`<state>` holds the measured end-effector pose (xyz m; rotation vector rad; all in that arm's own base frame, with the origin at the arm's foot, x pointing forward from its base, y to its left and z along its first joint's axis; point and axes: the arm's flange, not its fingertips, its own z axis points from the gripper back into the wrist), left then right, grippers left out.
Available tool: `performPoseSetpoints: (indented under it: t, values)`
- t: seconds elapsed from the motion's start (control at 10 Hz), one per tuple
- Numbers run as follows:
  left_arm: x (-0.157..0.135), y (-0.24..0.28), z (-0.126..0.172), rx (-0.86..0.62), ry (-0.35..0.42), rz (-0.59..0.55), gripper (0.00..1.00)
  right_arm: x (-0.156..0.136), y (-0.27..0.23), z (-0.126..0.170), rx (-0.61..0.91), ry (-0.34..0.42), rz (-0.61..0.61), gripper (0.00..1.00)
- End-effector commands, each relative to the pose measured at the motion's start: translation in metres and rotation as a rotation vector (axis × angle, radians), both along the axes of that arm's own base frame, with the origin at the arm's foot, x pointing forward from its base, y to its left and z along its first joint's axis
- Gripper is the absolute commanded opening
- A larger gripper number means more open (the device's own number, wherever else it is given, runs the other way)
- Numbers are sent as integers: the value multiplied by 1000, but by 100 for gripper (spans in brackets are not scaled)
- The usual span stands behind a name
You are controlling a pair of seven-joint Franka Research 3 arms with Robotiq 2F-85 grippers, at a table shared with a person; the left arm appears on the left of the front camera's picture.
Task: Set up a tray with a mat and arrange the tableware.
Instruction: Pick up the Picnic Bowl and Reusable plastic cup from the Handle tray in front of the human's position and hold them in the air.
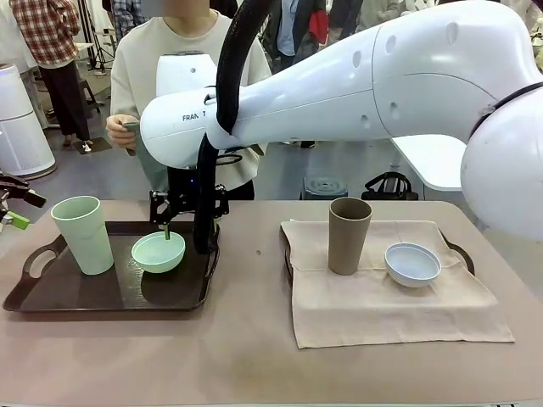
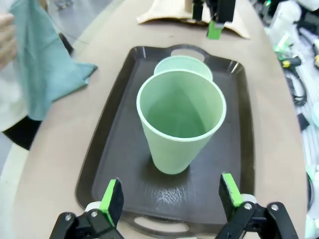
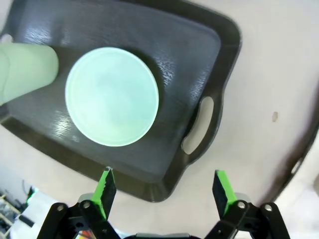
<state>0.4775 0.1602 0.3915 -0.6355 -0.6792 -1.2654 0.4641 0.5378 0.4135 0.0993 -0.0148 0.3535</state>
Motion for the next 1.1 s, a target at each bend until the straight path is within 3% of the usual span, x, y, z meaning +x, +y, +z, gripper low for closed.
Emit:
performPoseSetpoints:
  t: [0.0,0.3,0.5,1.0]
  values:
    - [0,0,1,-1,-6,7,100,-3,0,0,-7,-4,3,100]
    - [-1,-5,-6,-31,-16,-44,100,1,-2,-7,25,-8,32,100]
    - [-7,-13,-12,-78,-104,-78,100,7,3,-20,15,-38,0,100]
    - [-2,-15,-33,-121,-127,-47,100,15,25,-46,35,-76,-23,100]
